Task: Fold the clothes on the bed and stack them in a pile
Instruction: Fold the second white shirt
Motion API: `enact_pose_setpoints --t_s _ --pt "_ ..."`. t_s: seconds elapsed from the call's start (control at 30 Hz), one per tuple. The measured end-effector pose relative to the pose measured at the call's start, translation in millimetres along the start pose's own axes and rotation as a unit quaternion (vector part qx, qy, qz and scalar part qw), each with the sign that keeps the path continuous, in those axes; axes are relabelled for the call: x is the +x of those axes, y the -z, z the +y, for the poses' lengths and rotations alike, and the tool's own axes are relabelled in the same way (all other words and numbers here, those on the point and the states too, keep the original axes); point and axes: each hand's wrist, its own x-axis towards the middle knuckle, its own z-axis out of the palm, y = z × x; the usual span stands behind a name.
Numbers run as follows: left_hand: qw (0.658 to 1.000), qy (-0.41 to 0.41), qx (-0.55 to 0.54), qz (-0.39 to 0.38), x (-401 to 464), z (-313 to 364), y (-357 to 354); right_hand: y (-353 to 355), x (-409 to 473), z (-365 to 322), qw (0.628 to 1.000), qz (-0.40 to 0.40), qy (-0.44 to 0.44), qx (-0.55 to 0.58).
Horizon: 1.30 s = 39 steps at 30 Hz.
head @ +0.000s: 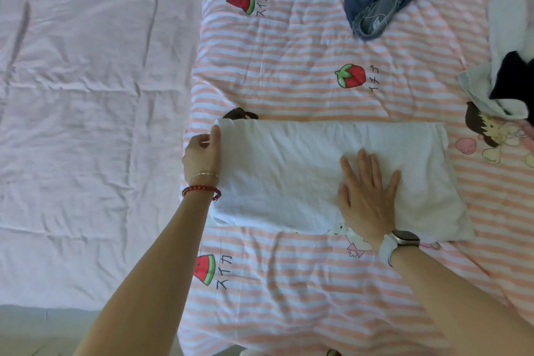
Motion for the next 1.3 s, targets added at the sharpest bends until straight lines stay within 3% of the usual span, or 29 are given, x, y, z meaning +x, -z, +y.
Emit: enact_pose_setpoints --t_s 0.1,0.3,0.33,0.4,0.47,0.5,0.57,0.67,0.73,0.8,0.87,0.93,1.07,1.1,1.2,1.23,1.3 --pt "0.998 -0.021 0.051 -0.011 12.7 11.7 -11.7 4.9 19.1 2.5 1.0 0.021 0.011 0.002" --pt "0.99 -0.009 0.117 0.073 16.3 13.6 -20.6 8.3 47.1 66.0 0.996 -0.018 -0.041 -0.081" --pt "0.983 -0.048 0.144 0.102 10.2 12.9 -24.0 9.9 49.9 77.6 0.995 -0.018 -0.054 -0.086" --pt "0.945 -0.213 0.213 0.127 -11.8 13.5 -34.7 15.0 58.4 97.3 0.994 -0.006 -0.081 -0.076" --pt "0.86 -0.398 0.314 0.051 -33.2 6.7 -49.7 19.4 66.4 114.2 0.995 -0.023 -0.092 -0.044" --pt "0.826 -0.431 0.363 0.002 -37.2 2.4 -57.0 20.3 67.7 121.1 0.995 -0.033 -0.091 -0.04" --pt "0.834 -0.354 0.416 -0.069 -30.0 -2.7 -62.9 20.6 67.1 128.8 0.995 -0.039 -0.081 -0.048" --pt "0.858 -0.244 0.449 -0.06 -7.4 -9.7 -63.2 22.6 66.2 130.5 0.997 0.008 -0.078 -0.013" --pt "0.855 -0.234 0.458 -0.067 -5.2 -2.7 -62.9 25.7 69.8 133.5 0.978 0.104 -0.141 0.109" --pt "0.853 -0.245 0.456 -0.064 -12.1 6.5 -65.9 33.5 78.0 143.2 0.926 0.161 -0.207 0.272" --pt "0.839 -0.281 0.46 -0.078 -23.5 11.6 -72.3 43.6 85.7 152.1 0.888 0.129 -0.221 0.381" --pt "0.819 -0.315 0.469 -0.103 -33.7 13.9 -82.6 52.5 92.7 155.0 0.874 0.08 -0.215 0.428" --pt "0.837 -0.286 0.449 -0.131 -37.5 16.3 -98.1 57.3 113.8 153.7 0.889 0.051 -0.236 0.388" --pt "0.837 -0.278 0.452 -0.135 -35.7 15.3 -98.8 58.2 118.9 155.3 0.868 0.061 -0.265 0.416" --pt "0.84 -0.257 0.451 -0.159 -30.0 14.6 -98.9 60.8 126.4 162.4 0.739 0.095 -0.389 0.541" --pt "0.841 -0.253 0.45 -0.166 -29.8 17.0 -99.1 60.1 125.5 163.8 0.719 0.107 -0.415 0.548" --pt "0.845 -0.244 0.447 -0.167 -33.0 23.2 -98.9 56.9 115.7 162.1 0.745 0.131 -0.403 0.516"
